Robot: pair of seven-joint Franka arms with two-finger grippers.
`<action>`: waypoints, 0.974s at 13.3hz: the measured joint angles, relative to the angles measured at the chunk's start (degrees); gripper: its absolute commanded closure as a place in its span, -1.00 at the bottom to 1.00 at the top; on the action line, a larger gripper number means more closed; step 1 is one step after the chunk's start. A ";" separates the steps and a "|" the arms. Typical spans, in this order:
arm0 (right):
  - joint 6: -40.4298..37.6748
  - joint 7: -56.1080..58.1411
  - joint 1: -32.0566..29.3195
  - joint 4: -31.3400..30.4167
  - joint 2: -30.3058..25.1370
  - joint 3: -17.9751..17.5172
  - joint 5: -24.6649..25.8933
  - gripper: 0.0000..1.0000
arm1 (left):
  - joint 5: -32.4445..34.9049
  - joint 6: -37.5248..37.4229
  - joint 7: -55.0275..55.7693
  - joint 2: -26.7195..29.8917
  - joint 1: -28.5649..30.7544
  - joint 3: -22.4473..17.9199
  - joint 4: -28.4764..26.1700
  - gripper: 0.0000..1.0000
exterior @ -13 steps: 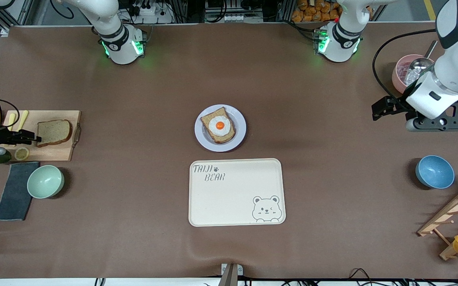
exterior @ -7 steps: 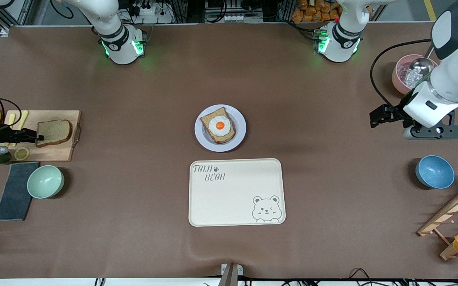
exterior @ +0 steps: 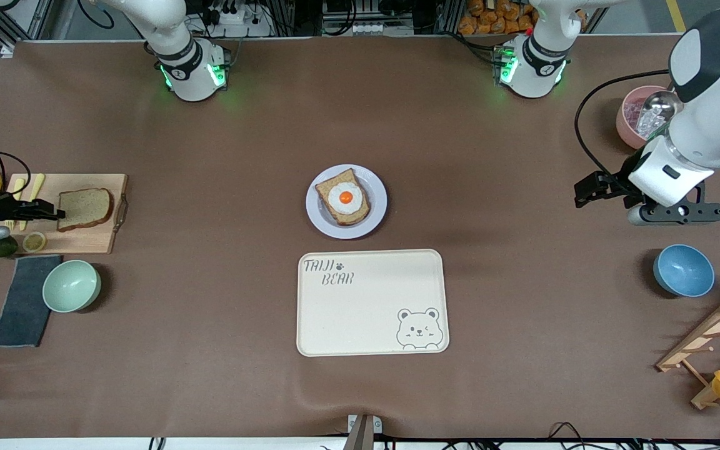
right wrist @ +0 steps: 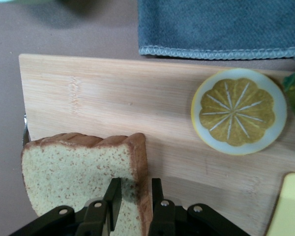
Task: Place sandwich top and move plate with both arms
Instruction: 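Lower the right gripper and grasp the bread slice's crust edge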
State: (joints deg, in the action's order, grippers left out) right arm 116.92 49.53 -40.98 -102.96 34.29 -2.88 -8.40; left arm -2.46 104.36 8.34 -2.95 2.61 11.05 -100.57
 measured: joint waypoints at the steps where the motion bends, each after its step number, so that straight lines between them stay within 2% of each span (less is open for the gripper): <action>1: 0.00 0.27 -0.04 -0.08 0.00 0.00 -0.14 0.44 | -0.01 0.10 0.01 0.00 0.02 0.00 -0.03 -1.00; 3: -0.01 0.58 -0.08 -0.18 0.00 0.00 -0.60 0.89 | -0.19 0.15 0.05 0.00 0.04 0.00 -0.05 -1.00; 4: -0.01 0.67 -0.10 -0.22 0.00 0.00 -0.66 1.00 | -0.47 0.15 0.07 0.00 0.06 0.00 -0.06 -1.00; 11: -0.09 1.05 -0.16 -0.28 -0.11 -0.08 -1.31 1.00 | -1.14 0.76 0.11 0.00 0.62 -0.07 -0.07 -1.00; 13: -1.96 1.04 -0.15 0.20 -0.48 -0.74 -2.82 1.00 | -1.15 0.94 0.13 0.00 1.00 -0.10 -0.07 -1.00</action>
State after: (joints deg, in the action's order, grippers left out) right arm 114.96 50.57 -41.14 -102.76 33.81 -3.62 -11.22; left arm -3.61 105.31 8.47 -2.95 3.61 10.95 -100.63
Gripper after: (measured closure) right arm 0.960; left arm 0.000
